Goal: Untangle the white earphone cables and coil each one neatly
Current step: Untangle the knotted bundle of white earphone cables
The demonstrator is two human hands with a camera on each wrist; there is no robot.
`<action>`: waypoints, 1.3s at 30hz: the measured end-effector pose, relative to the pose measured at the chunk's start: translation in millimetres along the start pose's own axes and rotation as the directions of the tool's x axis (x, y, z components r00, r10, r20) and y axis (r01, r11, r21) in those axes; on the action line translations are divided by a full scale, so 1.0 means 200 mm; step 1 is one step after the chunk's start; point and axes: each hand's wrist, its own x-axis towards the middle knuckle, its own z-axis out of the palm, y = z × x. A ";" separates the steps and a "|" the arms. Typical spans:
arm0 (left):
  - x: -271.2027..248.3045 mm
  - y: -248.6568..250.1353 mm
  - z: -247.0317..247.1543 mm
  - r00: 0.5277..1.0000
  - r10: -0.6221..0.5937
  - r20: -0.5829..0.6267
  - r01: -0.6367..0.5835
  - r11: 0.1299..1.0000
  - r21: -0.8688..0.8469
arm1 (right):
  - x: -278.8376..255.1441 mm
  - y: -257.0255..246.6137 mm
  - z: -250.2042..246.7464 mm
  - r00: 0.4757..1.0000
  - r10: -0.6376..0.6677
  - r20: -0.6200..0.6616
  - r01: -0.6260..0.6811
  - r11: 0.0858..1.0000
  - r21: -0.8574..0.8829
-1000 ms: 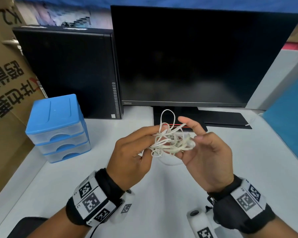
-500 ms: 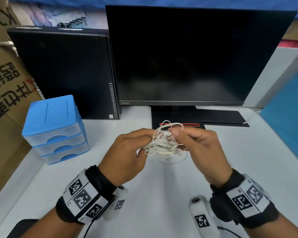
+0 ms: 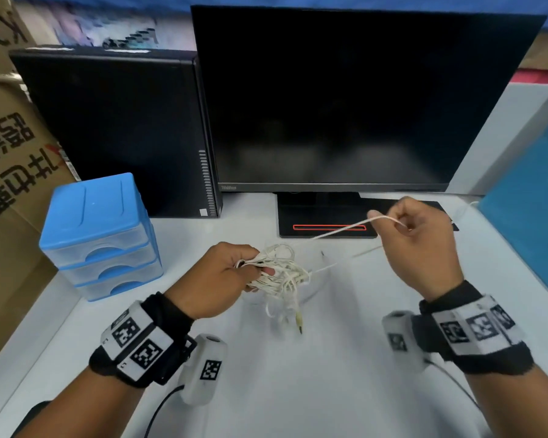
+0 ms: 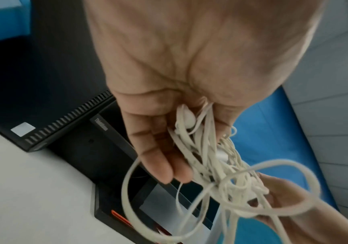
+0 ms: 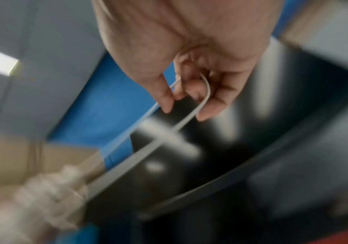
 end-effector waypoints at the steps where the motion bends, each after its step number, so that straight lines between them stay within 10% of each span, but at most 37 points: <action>1: 0.01 -0.01 -0.01 1.000 -0.017 -0.006 0.017 1.000 -0.004 | 0.02 0.02 -0.02 0.997 -0.016 -0.071 0.016 1.000 -0.003; 3: 0.03 -0.01 -0.03 0.999 -0.029 -0.014 0.029 1.000 -0.005 | 0.06 0.04 -0.04 0.992 0.098 -0.074 -0.084 0.980 0.180; 7: 0.04 -0.04 -0.02 0.997 -0.072 -0.006 0.072 0.996 -0.047 | 0.07 0.01 -0.03 0.875 0.366 0.316 -0.476 0.763 0.437; 13: 0.05 -0.03 -0.11 0.984 -0.177 -0.033 0.165 0.961 -0.223 | 0.08 0.05 -0.06 0.980 0.135 -0.147 -0.122 0.988 0.098; 17: 0.04 -0.03 -0.12 0.978 -0.202 -0.053 0.180 0.946 -0.270 | 0.09 0.04 -0.08 0.888 0.389 0.244 -0.451 0.636 0.627; 19: 0.05 -0.05 -0.14 0.974 -0.213 -0.076 0.185 0.944 -0.272 | 0.10 0.03 -0.09 0.868 0.397 0.299 -0.497 0.689 0.527; 22: 0.05 -0.06 -0.18 0.964 -0.229 -0.133 0.191 0.949 -0.249 | 0.09 0.04 -0.13 0.989 0.144 -0.021 -0.144 0.990 0.012; 25: 0.05 -0.06 -0.21 0.956 -0.229 -0.185 0.179 0.951 -0.250 | 0.10 0.06 -0.21 0.996 -0.087 -0.023 0.064 0.868 -0.492; 31: 0.06 -0.08 -0.29 0.925 -0.252 -0.284 0.179 0.949 -0.261 | 0.08 0.07 -0.22 0.902 0.204 0.380 0.068 0.803 -0.592; 37: 0.04 -0.08 -0.30 0.938 -0.201 -0.284 0.147 0.969 -0.200 | 0.15 0.19 -0.24 0.960 -0.019 0.278 0.256 0.453 -0.854; 39: 0.04 -0.07 -0.30 0.929 -0.221 -0.298 0.150 0.958 -0.243 | 0.15 0.18 -0.27 0.984 -0.026 0.174 0.163 0.506 -0.847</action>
